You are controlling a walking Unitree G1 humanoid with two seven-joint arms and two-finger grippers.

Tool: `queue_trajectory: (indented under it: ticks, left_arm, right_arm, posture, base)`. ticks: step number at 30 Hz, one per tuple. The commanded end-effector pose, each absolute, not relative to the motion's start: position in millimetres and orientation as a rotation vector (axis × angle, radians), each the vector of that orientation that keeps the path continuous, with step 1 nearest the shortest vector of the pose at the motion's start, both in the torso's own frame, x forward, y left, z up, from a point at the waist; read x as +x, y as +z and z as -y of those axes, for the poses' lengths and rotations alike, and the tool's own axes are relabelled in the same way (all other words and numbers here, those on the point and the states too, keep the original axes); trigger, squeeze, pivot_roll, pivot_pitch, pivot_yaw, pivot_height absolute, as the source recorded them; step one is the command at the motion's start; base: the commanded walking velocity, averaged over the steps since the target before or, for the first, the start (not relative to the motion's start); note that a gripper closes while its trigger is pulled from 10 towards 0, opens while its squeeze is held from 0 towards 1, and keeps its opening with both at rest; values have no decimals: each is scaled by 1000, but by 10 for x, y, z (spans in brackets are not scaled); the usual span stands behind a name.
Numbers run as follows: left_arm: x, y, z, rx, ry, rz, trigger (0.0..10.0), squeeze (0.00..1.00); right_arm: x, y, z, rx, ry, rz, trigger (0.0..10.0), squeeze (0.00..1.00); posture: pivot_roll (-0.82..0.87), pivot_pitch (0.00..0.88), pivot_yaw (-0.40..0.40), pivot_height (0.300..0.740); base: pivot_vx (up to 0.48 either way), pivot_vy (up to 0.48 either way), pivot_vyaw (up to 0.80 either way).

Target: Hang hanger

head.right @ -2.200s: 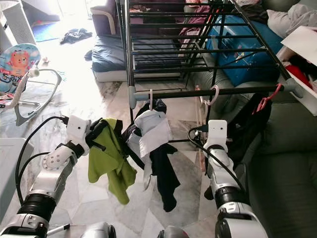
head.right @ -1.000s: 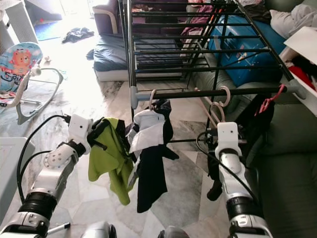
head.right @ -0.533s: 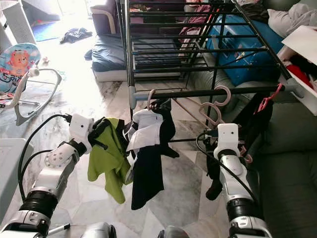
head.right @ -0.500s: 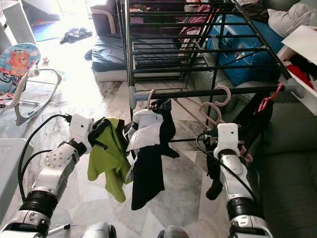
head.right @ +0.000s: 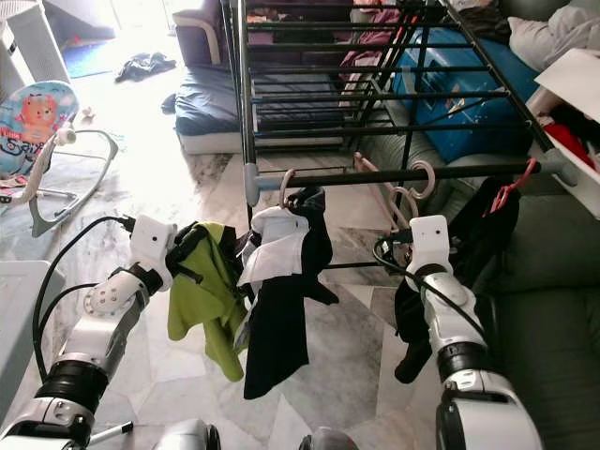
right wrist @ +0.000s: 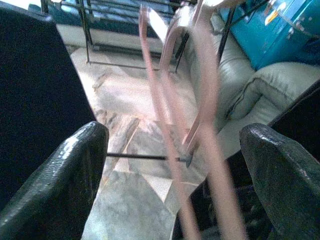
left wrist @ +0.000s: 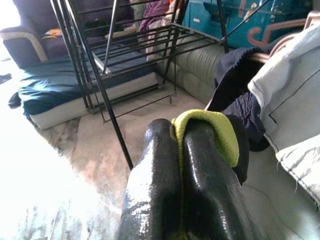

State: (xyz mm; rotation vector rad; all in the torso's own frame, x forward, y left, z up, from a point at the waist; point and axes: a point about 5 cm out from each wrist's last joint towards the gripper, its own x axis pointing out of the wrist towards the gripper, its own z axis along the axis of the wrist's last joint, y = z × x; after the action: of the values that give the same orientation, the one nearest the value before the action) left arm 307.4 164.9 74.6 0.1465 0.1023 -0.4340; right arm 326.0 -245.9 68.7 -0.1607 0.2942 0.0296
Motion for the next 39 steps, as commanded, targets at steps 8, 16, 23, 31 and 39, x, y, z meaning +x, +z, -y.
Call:
queue_trajectory:
  ticks: [8, 16, 23, 31, 39]
  left_arm:
    - [3078, 795, -1647, 173, -450, -89, 10000, 0]
    - [3090, 810, -1652, 177, -452, -88, 10000, 0]
    - [3084, 811, -1660, 180, -450, -90, 10000, 0]
    - [3077, 813, -1654, 180, -460, -93, 10000, 0]
    - [3071, 809, -1648, 178, -465, -98, 10000, 0]
  right_arm:
    - [3233, 640, 2401, -126, 27, -293, 10000, 0]
    - [3228, 529, 2309, -86, 18, -354, 0, 0]
    - [3326, 603, 2314, -103, -9, -351, 78, 0]
    - [3347, 621, 2375, -120, -80, -350, 10000, 0]
    - [3264, 589, 2548, -160, -170, -352, 10000, 0]
  posture:
    - [-71, 0, -22, 740]
    - [-66, 0, -21, 740]
    - [-57, 0, -22, 740]
    - [-55, 0, -14, 740]
    - [-59, 0, -11, 740]
  base:
    - [0, 0, 0]
    - [0, 0, 0]
    - [0, 0, 0]
    - [0, 0, 0]
    - [0, 0, 0]
